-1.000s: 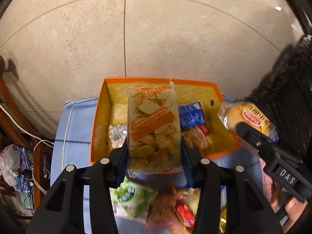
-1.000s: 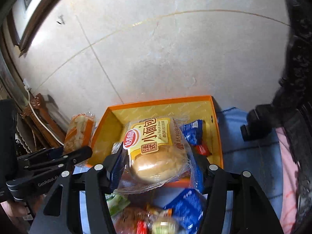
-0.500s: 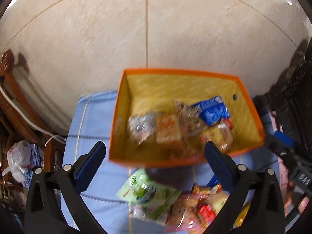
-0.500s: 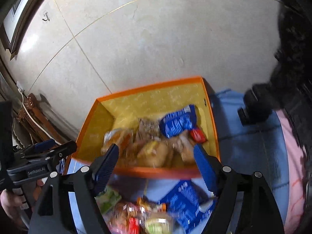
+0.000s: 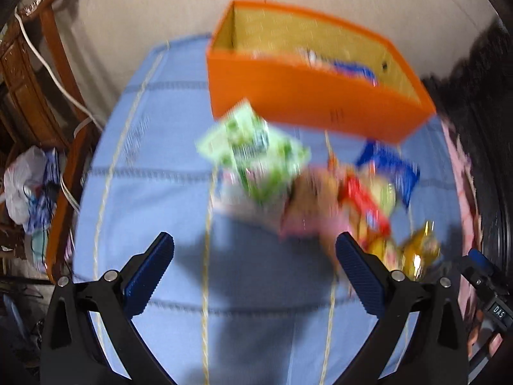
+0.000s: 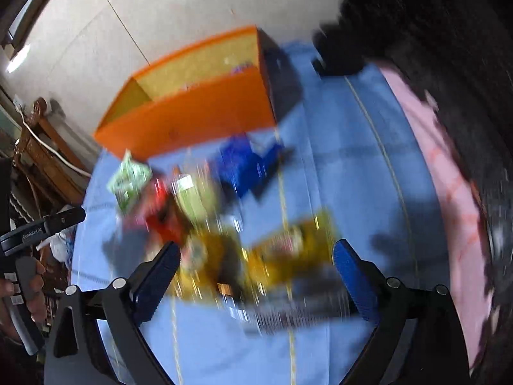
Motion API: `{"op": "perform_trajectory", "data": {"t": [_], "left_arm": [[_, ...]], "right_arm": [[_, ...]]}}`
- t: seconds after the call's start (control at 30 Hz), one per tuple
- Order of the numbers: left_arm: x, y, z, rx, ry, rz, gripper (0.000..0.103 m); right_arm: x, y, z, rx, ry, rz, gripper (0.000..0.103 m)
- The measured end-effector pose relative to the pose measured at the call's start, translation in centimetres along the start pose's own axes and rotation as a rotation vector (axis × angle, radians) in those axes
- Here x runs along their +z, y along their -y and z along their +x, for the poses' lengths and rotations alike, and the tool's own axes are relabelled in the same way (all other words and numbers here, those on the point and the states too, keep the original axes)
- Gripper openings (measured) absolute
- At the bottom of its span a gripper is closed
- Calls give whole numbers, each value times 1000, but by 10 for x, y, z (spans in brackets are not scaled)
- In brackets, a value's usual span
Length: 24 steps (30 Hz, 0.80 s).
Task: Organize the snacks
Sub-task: 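Grasp the clear black-printed drink bottle with the right tool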
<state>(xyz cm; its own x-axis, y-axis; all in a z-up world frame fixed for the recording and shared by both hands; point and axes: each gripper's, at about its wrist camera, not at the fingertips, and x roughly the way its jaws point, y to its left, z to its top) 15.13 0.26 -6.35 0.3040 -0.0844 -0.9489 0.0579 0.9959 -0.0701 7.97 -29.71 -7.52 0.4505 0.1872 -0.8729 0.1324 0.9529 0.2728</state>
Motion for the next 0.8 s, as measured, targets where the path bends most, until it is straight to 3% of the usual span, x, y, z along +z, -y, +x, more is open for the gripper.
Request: {"op": "perform_trajectory", "data": {"t": [0.13,0.33,0.53,0.8], "left_arm": [[-35,17,12,-5,-66,45,99],[-42,42,21,-39,-113,48,99],[-40,58,26,-64,-138,15,99],[-46,87,24,-33,-126,120,99]], "right_arm": [[-37,9,3,16,-50,57,97],[-60,18,0,16,-70,90,97],[-67,35,-6,13,-57,125,97],[-58,59,-1,25,-60,243,97]]}}
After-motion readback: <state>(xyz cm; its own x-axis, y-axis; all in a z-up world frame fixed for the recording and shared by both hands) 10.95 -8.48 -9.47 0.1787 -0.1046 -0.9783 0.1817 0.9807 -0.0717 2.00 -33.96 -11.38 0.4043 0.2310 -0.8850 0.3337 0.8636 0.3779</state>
